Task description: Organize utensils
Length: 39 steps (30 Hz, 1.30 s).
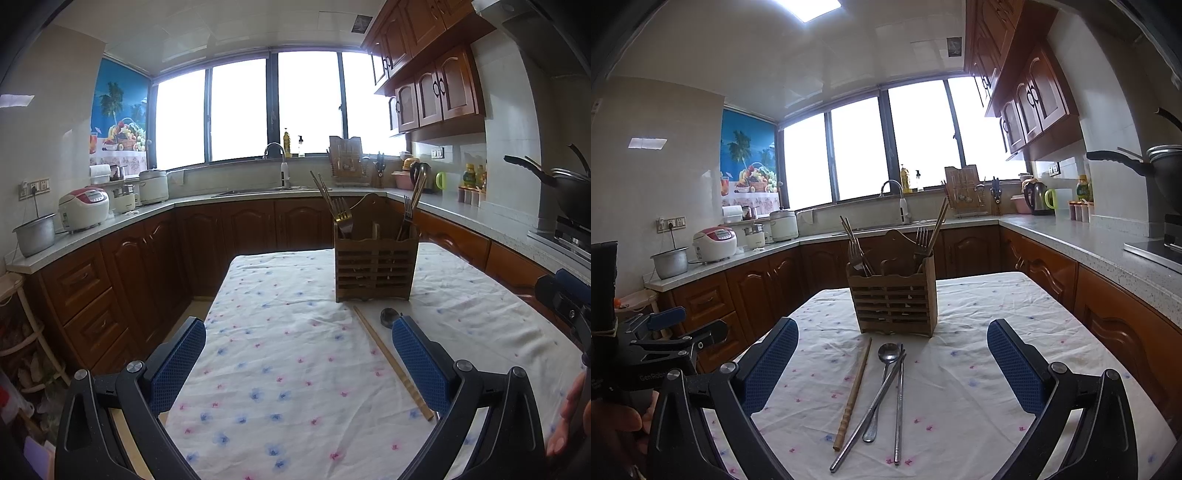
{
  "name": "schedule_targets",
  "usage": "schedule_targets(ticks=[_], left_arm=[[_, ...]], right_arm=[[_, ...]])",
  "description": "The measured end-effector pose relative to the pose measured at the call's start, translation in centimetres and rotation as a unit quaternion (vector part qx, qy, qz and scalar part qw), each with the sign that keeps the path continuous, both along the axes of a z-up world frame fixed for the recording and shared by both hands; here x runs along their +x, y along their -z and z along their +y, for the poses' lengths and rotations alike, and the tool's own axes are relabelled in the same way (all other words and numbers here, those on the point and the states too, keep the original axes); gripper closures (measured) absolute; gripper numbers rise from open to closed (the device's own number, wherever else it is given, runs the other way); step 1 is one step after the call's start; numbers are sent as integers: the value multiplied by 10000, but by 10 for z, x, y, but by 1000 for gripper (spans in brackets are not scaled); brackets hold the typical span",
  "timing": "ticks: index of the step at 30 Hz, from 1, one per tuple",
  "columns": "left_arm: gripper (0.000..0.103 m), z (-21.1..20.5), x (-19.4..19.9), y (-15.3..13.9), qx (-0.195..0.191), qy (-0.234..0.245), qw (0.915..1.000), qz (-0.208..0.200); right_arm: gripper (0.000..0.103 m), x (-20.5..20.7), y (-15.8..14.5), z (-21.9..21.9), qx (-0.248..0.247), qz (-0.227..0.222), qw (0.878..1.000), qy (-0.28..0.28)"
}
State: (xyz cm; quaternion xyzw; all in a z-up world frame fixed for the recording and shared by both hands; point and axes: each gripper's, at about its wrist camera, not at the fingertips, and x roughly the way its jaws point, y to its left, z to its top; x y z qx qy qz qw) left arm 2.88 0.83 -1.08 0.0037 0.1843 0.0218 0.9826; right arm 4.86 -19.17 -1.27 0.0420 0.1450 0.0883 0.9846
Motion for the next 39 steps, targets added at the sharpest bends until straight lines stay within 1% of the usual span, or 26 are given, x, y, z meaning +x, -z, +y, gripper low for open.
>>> schedule_targets(ticks=[39], left_arm=[[1,-1,8,0,-72,2,10000,39]], right_arm=[[0,5,-1,-1,6,16,10000,-1]])
